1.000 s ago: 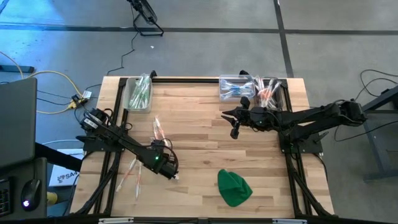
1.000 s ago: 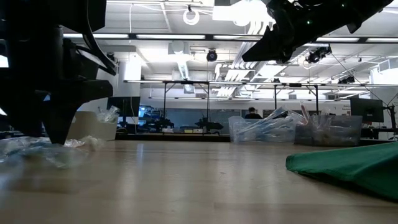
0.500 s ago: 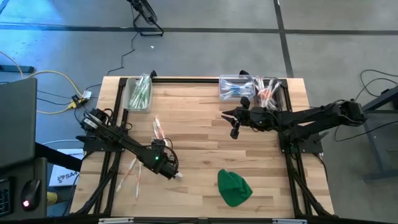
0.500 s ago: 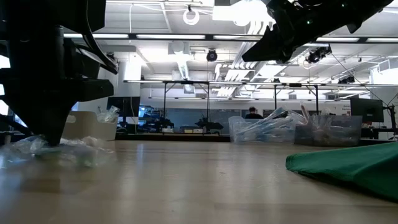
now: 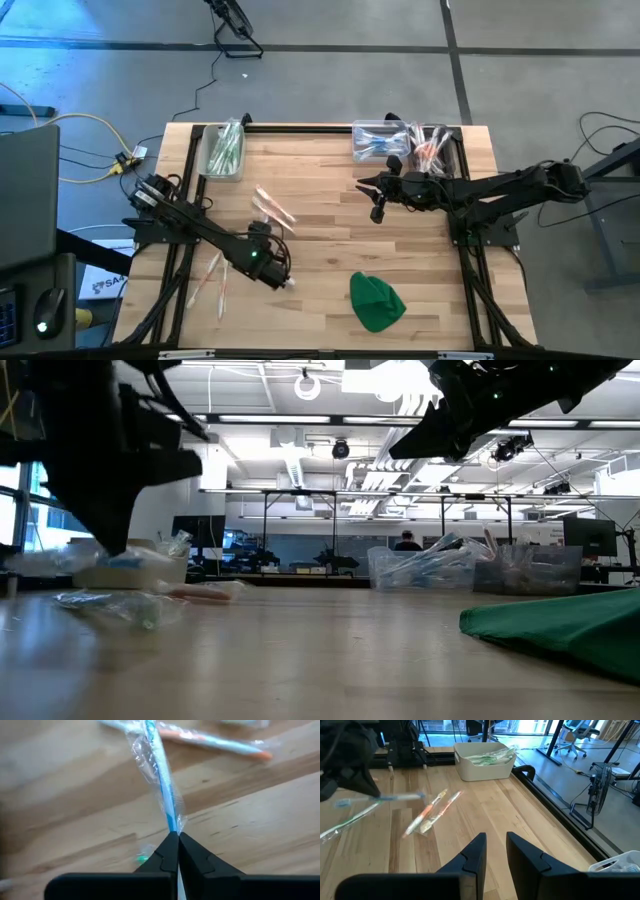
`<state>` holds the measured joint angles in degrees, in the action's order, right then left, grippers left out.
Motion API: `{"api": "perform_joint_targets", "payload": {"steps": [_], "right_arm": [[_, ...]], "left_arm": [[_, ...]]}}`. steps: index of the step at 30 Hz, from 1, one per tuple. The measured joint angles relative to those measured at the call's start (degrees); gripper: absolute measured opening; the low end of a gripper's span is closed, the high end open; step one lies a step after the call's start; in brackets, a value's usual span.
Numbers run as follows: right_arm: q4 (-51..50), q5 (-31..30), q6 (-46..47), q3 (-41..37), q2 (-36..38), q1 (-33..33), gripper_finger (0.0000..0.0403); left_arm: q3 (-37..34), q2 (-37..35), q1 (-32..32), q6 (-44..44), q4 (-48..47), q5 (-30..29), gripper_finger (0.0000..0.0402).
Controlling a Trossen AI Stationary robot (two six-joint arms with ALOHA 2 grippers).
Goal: Pick & Place Toothbrushes
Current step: Put the blue toothbrush into the transparent bin
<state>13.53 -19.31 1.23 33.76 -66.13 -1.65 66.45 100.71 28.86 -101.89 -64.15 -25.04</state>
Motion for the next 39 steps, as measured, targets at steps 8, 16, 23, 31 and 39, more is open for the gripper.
{"api": "perform_joint_targets", "payload": {"steps": [8, 16, 23, 31, 39], "right_arm": [[0.0, 0.0, 0.0, 0.0, 0.0, 0.0, 0.0066], [0.0, 0.0, 0.0, 0.0, 0.0, 0.0, 0.0066], [0.2, 0.0, 0.2, 0.0, 0.0, 0.0, 0.0066], [4.0, 0.3, 0.6, 0.0, 0.0, 0.0, 0.0066], [5.7, 9.1, 0.6, 0.0, 0.0, 0.0, 0.0066]], "left_arm": [[8.4, 0.0, 0.0, 0.1, -19.2, -3.9, 0.0], [11.9, -1.3, 0.0, 6.3, -21.1, -17.6, 0.0], [12.0, -5.6, 0.0, 13.4, -21.8, -23.9, 0.0], [12.0, -12.3, 0.0, 23.6, -20.7, -37.5, 0.0], [8.8, -14.0, 0.0, 25.6, -16.2, -46.0, 0.0]]}}
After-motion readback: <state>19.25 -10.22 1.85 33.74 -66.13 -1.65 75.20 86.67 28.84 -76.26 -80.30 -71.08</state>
